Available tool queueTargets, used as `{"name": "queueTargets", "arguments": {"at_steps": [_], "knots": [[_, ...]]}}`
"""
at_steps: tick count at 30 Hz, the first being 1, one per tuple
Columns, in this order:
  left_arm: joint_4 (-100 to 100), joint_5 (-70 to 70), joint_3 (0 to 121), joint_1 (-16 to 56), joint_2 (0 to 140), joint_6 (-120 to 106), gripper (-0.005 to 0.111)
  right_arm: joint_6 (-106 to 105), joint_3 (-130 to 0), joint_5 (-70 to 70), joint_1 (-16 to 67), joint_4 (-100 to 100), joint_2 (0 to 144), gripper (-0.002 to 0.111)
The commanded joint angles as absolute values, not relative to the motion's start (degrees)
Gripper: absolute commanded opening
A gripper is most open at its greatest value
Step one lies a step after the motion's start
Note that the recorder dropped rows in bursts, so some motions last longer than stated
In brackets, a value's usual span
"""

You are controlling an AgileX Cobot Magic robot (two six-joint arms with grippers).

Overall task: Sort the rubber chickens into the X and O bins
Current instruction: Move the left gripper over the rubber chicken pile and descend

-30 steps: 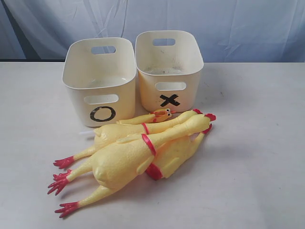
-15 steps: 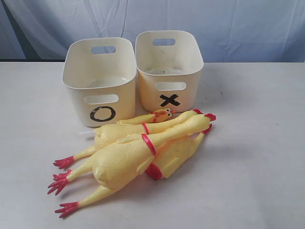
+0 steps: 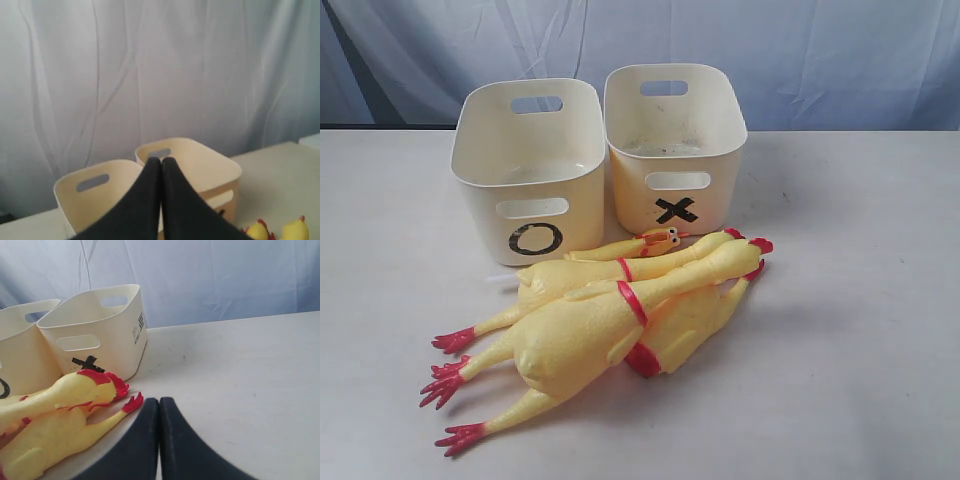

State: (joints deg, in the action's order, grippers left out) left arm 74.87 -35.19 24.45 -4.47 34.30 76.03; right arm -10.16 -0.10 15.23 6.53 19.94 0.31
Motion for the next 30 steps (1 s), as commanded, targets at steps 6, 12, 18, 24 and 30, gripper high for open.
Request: {"name": "queueTargets", "arguments": {"at_steps": [6,12,18,24,30], "knots": [[85.41,-44.27,32.9,-4.38,55.82,79.9,0.0,-10.26,0.0,14.38,6.76,20.21,0.0,-0.001],[90.92,-44.82,38.02,0.92,64.65,81.15,0.0,-10.26,0.0,14.38,6.76,20.21,0.0,-0.001],[92.13,-44.03,42.79,10.68,72.16,82.73,0.0,-10.26,0.0,14.38,6.76,20.21,0.0,-0.001],[92.53,-41.91,47.6,19.58,79.02,85.26,0.0,-10.26,0.0,14.38,6.76,20.21,0.0,-0.001],[99.95,-34.03,52.99,29.05,86.81,97.09,0.0,-10.26,0.0,14.79,6.76,20.21,0.0,-0.001]]}}
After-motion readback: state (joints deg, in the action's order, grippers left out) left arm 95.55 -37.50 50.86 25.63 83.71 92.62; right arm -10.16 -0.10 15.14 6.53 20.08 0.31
